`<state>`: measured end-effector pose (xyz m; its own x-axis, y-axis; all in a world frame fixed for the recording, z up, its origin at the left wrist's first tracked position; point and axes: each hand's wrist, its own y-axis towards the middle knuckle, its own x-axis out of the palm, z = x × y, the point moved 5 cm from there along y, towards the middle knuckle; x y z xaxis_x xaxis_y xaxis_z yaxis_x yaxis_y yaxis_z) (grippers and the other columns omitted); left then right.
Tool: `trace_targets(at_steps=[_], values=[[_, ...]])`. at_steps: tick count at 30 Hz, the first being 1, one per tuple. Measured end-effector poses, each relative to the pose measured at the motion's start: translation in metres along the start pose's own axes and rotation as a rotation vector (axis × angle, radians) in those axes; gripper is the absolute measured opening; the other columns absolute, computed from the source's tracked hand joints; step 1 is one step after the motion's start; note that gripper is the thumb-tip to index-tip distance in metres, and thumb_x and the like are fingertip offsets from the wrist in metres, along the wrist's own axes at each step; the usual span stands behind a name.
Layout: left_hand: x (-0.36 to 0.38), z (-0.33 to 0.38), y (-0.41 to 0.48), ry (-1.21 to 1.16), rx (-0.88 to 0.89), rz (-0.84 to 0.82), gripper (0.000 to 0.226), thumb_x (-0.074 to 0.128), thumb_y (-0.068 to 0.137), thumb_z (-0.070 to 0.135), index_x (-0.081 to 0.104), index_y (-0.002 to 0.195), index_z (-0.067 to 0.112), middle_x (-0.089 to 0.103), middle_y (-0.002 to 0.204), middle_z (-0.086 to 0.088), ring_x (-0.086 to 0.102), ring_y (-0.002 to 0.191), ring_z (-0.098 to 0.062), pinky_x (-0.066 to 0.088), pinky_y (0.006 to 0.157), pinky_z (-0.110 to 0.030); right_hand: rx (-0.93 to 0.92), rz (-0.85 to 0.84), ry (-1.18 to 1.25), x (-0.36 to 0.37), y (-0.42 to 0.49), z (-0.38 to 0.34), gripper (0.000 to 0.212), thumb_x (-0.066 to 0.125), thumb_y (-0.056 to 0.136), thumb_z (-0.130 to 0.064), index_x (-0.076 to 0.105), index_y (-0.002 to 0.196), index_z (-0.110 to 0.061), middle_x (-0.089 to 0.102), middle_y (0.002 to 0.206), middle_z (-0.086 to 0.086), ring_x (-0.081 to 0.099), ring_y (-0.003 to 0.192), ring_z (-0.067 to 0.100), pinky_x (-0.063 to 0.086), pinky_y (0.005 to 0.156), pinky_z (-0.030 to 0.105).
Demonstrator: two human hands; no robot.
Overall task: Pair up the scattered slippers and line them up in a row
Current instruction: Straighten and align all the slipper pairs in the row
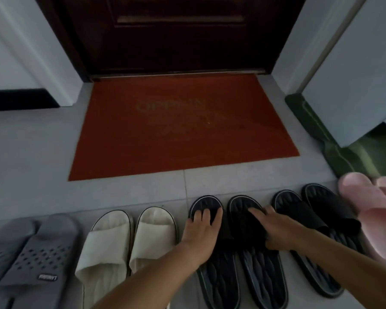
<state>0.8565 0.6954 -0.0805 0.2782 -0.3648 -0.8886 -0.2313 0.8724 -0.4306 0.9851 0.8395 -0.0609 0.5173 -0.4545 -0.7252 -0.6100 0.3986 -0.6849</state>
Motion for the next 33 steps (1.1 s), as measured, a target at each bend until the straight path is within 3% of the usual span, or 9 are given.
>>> trace_targets(at_steps=[8,18,33], values=[[0.009,-0.010,-0.008,0.010,0.009,0.028,0.098,0.060,0.079,0.007,-0.007,0.149,0.017,0.016,0.146,-0.020,0.027,0.127,-0.039,0.036,0.102,-0.047,-0.099,0.060,0.068,0.011,0.005,-0.005,0.099,0.066,0.068,-0.029,0.007,0.146,-0.034,0.031,0.132,0.009,0.059,0.103,0.035,0.050,0.083,0.035],[0.020,-0.017,-0.009,0.026,0.031,0.127,0.092,0.056,0.080,0.012,-0.006,0.148,0.022,0.024,0.144,-0.012,0.030,0.126,-0.034,0.037,0.099,-0.044,-0.076,0.045,0.108,0.008,0.005,-0.004,0.097,0.070,0.066,-0.032,0.012,0.144,-0.033,0.033,0.128,0.008,0.058,0.104,0.036,0.051,0.087,0.039],[0.019,-0.024,-0.009,0.034,0.012,0.135,0.096,0.060,0.079,0.012,-0.005,0.147,0.027,0.024,0.143,-0.009,0.030,0.127,-0.033,0.042,0.096,-0.043,-0.055,0.070,0.154,0.007,0.007,-0.010,0.098,0.072,0.065,-0.033,0.013,0.143,-0.030,0.035,0.128,0.010,0.057,0.106,0.039,0.051,0.088,0.042]])
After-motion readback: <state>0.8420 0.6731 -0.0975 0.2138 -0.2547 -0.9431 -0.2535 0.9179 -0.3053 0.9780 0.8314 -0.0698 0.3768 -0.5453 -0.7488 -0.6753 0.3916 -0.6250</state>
